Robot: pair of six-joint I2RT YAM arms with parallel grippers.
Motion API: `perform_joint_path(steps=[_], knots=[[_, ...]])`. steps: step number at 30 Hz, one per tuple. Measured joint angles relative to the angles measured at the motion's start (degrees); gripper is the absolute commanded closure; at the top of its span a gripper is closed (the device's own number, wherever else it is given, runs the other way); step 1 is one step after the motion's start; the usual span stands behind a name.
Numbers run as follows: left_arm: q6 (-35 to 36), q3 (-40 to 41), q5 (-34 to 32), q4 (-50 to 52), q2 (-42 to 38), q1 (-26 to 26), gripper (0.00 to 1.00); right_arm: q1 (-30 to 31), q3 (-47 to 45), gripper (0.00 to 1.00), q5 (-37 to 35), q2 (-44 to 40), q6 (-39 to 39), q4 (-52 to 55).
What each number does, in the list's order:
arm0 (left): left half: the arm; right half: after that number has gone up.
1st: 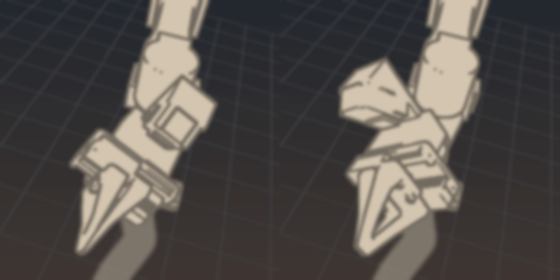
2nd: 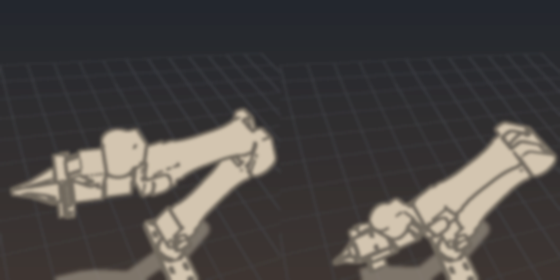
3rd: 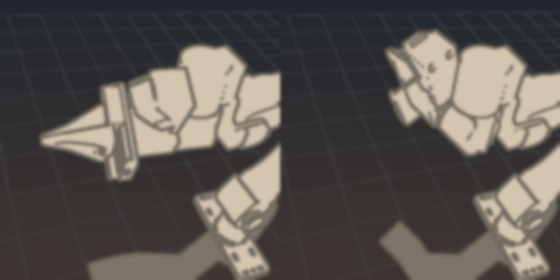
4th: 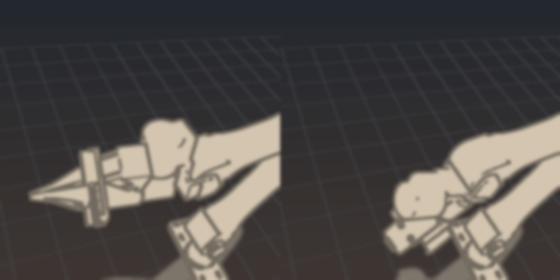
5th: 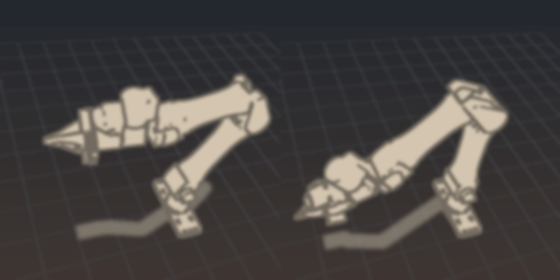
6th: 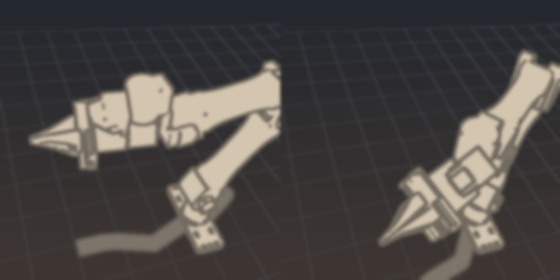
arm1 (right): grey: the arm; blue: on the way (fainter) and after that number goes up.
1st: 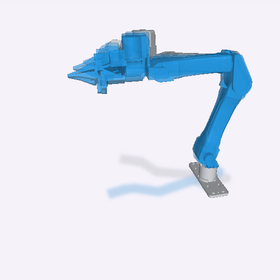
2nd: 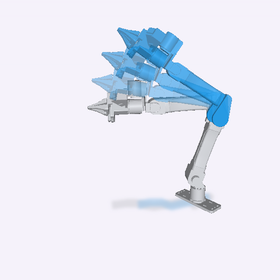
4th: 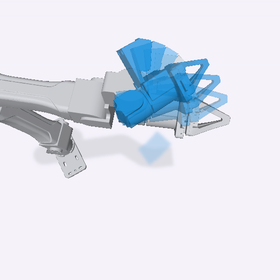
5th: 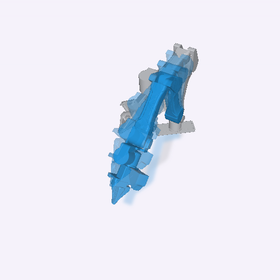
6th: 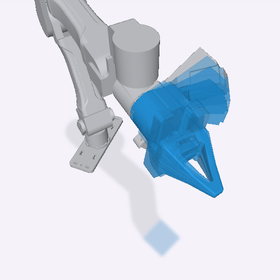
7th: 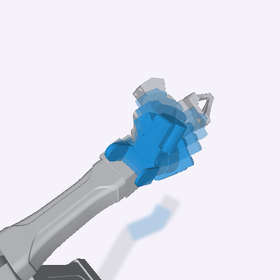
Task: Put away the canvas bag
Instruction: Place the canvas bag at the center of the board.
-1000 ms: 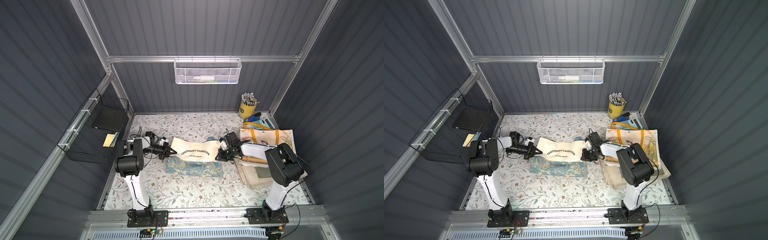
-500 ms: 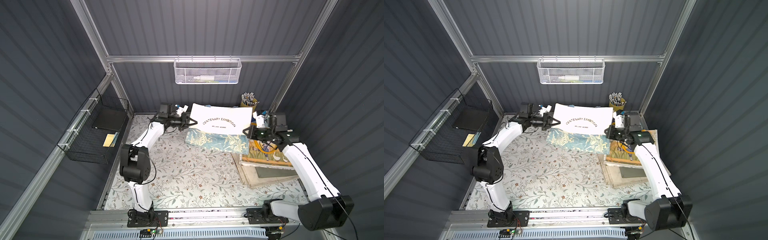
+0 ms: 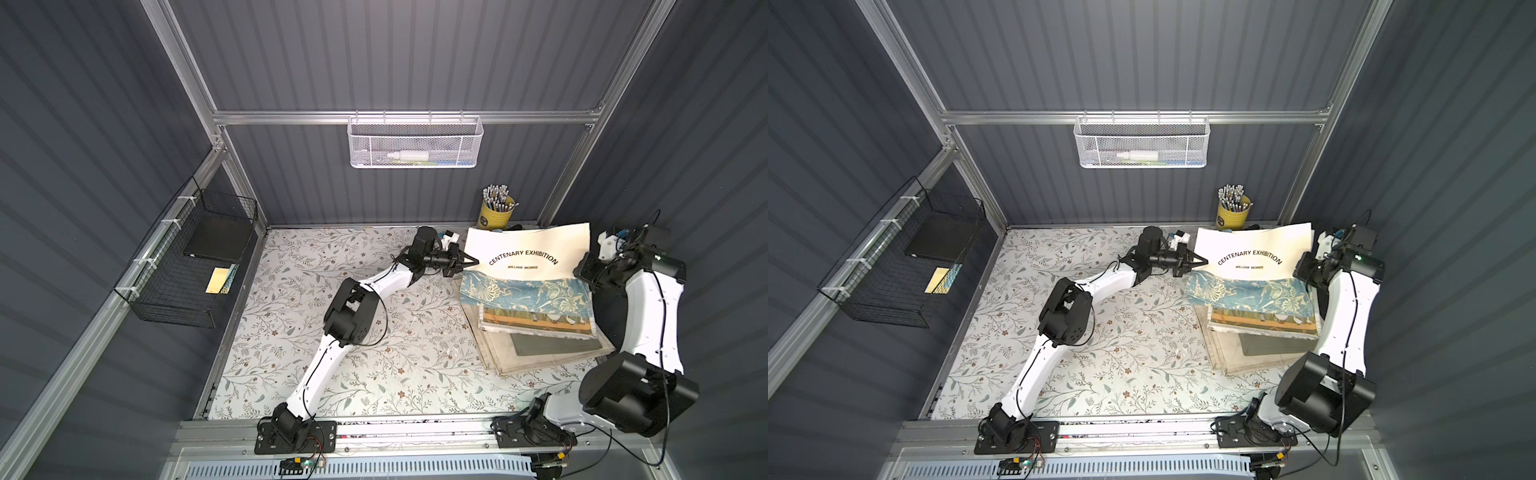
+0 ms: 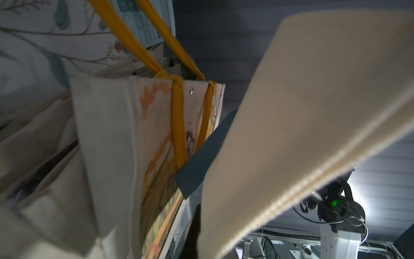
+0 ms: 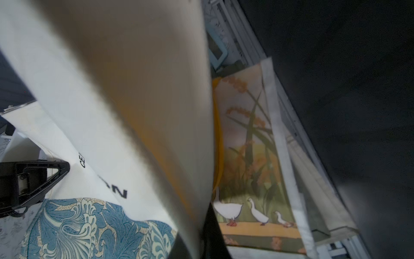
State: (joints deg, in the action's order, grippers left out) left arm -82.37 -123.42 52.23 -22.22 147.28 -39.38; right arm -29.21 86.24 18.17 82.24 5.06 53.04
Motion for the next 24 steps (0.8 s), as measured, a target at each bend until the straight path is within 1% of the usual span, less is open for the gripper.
perform_joint_path(steps=[1,3,5,7,9,10,11,12,13,14,15,17,19,24], knots=[[-1.18,-2.16,-0.48,-0.83,1.42,-0.37,1.0,-0.5,0.0,1.0,-1.05,0.31,0.61,-0.79],[-2.62,-3.3,-1.18,-2.12,2.49,-1.31,1.0,-1.7,-1.36,1.0,-2.4,1.11,1.31,-2.75],[-3.23,-2.69,-2.21,-2.56,2.8,-2.56,1.0,-3.04,-4.63,1.0,-4.26,2.32,1.81,-5.44],[-2.73,-0.76,-3.26,-2.08,2.84,-3.91,1.0,-4.28,-9.77,1.0,-6.49,3.85,2.12,-9.03],[-0.74,0.42,-4.04,-0.31,3.5,-5.03,1.0,-5.42,-14.01,0.93,-8.09,5.95,2.1,-11.58],[0.17,1.09,-4.55,0.31,4.02,-5.46,0.91,-6.01,-15.89,0.89,-8.68,7.23,2.08,-13.22],[0.96,1.77,-5.11,0.5,4.35,-5.7,0.74,-6.43,-17.16,0.82,-8.74,8.24,2.08,-14.58],[2.54,2.45,-5.77,0.96,4.72,-5.81,0.39,-6.8,-18.32,0.71,-8.83,9.25,2.51,-16.35],[4.35,2.54,-5.97,2.08,5.16,-5.88,0.01,-7.13,-18.93,0.51,-8.87,10.21,2.58,-18.12],[6.51,2.51,-6.21,3.32,5.42,-5.88,0.0,-7.43,-19.12,0.28,-8.94,10.97,2.19,-19.65],[9.22,2.51,-6.32,4.96,5.55,-5.88,0.0,-7.74,-19.19,0.02,-9.18,11.54,1.84,-21.14],[14.45,2.4,-6.25,6.47,5.2,-5.88,0.0,-8.0,-19.61,0.01,-9.94,11.34,1.6,-24.09],[19.82,3.61,-7.52,7.98,2.58,-5.88,0.0,-7.96,-20.74,0.01,-11.02,8.87,1.49,-26.93],[34.71,13.31,-15.8,15.8,-9.38,-6.19,0.0,-7.58,-21.92,0.01,-12.44,-2.36,0.66,-30.58]])
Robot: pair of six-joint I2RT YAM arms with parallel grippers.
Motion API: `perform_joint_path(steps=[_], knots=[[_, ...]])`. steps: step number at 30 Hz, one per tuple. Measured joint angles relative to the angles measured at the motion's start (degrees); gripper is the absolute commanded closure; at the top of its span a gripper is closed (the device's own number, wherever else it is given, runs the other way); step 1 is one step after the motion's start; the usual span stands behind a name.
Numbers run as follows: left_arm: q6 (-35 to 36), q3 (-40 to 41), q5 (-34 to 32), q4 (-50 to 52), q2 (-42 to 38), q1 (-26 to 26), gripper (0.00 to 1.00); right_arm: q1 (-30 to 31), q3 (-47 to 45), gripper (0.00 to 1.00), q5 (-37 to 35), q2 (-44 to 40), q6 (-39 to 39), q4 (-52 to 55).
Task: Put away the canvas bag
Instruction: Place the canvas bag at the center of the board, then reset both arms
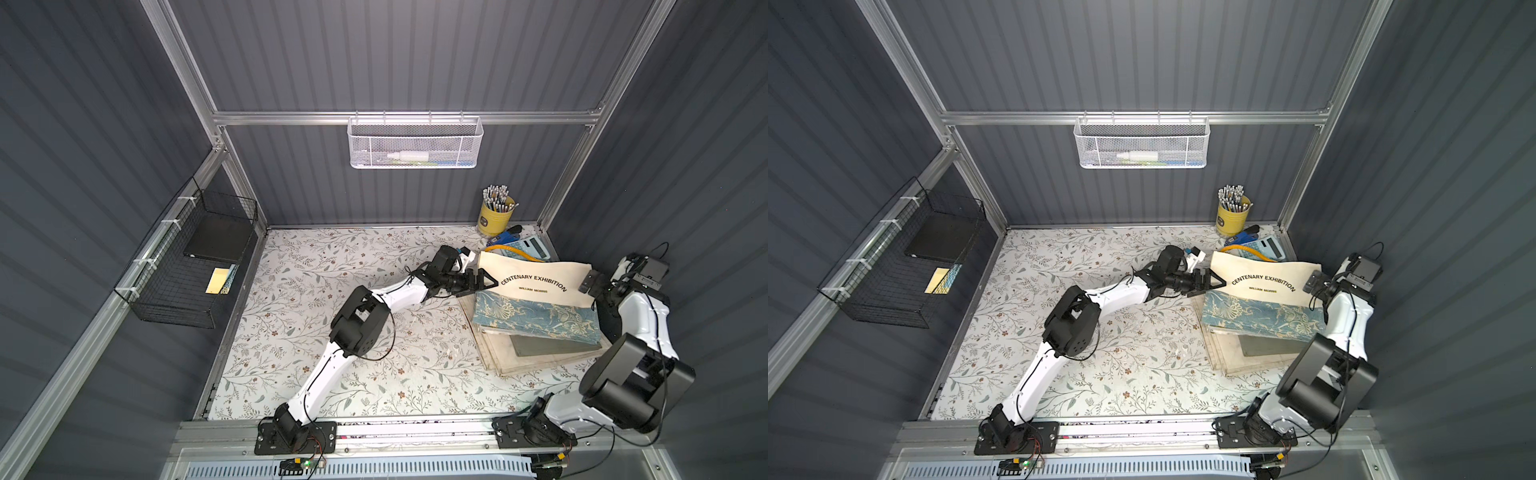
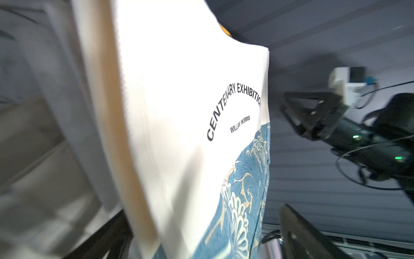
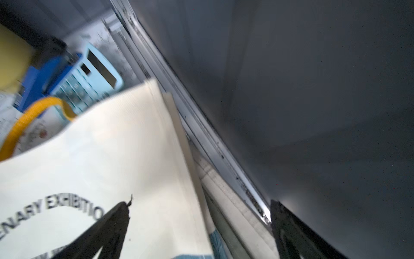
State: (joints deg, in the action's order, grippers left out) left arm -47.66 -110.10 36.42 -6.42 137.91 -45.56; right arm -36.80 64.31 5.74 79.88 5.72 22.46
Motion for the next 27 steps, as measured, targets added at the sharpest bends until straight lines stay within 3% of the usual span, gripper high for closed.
perform_joint_path(steps=[5,8,10,13,16,19,22,27], knots=[[13.27,8.79,-6.12,5.95,-13.64,0.26,0.0,2.8,-0.42,0.01,0.57,-10.95,-0.39,-1.51],[20.57,18.14,-8.7,5.73,-23.71,0.5,0.0,4.98,-5.27,0.01,3.89,-17.25,-0.66,-3.56],[25.38,28.79,-13.18,4.57,-32.87,0.7,0.0,8.55,-11.89,0.01,6.19,-22.45,-1.49,-6.12],[31.12,44.83,-21.86,3.1,-46.51,2.03,0.0,19.52,-26.75,0.01,7.78,-32.37,-3.65,-14.38],[34.38,56.57,-28.28,1.66,-56.02,8.26,0.0,28.44,-43.47,0.01,6.88,-40.02,-7.04,-27.87],[38.58,69.92,-36.57,-3.69,-63.47,18.05,0.0,32.02,-53.05,0.01,5.44,-34.42,-8.5,-40.33],[42.86,82.6,-41.86,-9.05,-67.47,26.01,0.0,35.98,-54.84,0.01,4.26,-20.55,-7.78,-52.5],[43.47,91.47,-41.59,-22.91,-58.07,41.81,0.0,39.01,-50.58,0.01,3.3,-3.52,-4.44,-70.4]])
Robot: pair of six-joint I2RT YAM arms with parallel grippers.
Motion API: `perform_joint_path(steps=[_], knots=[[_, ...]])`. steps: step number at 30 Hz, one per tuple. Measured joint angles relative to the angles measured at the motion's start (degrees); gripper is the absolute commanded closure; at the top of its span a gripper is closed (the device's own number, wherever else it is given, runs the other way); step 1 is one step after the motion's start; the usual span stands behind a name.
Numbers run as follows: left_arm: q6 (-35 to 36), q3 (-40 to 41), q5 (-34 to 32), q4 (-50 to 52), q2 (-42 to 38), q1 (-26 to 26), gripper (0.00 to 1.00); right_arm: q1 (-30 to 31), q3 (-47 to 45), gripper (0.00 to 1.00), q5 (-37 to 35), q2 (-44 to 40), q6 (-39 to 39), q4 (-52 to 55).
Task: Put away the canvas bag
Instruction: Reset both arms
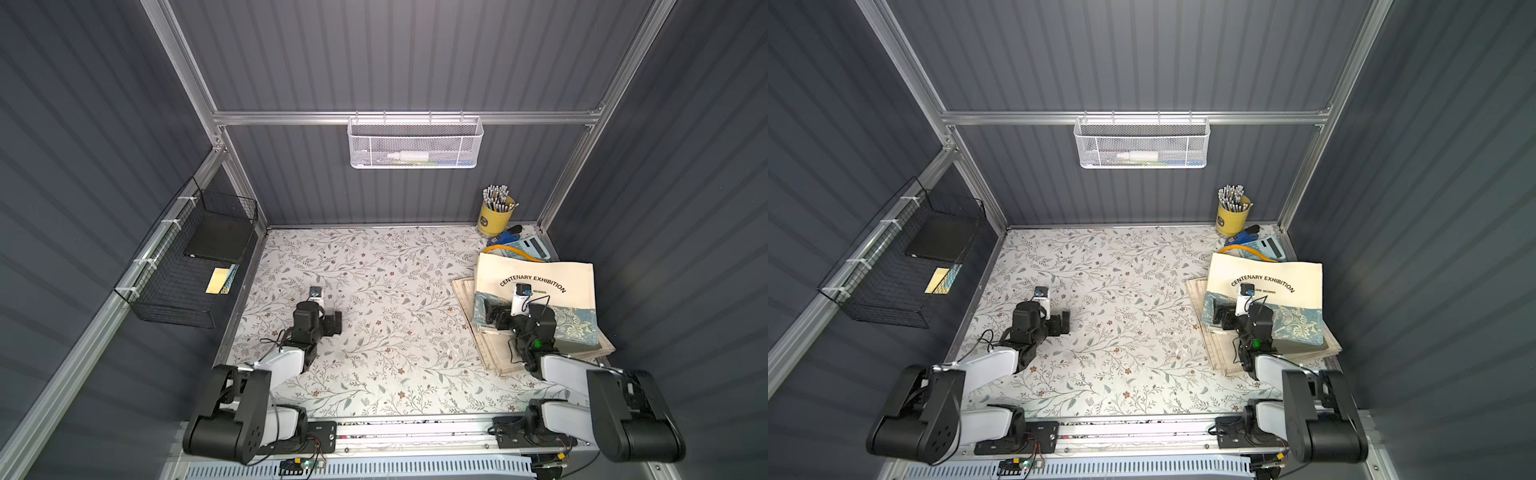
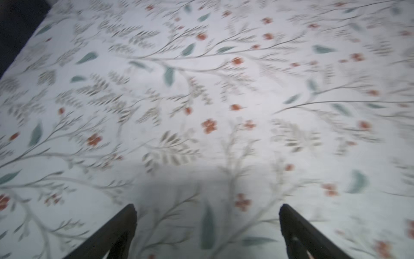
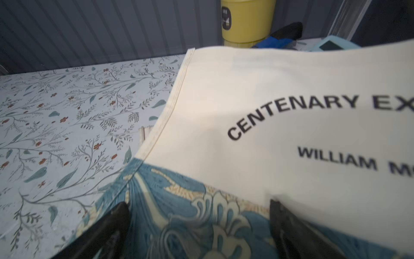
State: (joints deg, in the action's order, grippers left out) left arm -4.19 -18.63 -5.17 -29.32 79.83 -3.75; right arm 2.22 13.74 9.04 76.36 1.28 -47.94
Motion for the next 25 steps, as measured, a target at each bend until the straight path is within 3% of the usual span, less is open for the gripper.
perform_joint_path(steps=[3,8,16,25], knots=[[-0.15,-1.4,2.97,-8.85,9.64,5.22,0.0,-0.85,2.99,0.01,1.31,6.58,1.62,-7.37],[-0.04,1.09,7.43,-24.28,16.04,5.77,0.0,-2.82,-1.79,0.01,2.6,12.0,1.88,-22.45],[-0.07,1.31,10.29,-25.77,16.48,5.77,0.0,-3.17,-2.05,0.01,2.8,11.3,1.73,-26.18],[0.02,0.76,9.38,-24.96,16.57,4.81,0.0,-3.04,-1.31,0.01,2.95,10.99,1.77,-23.41]])
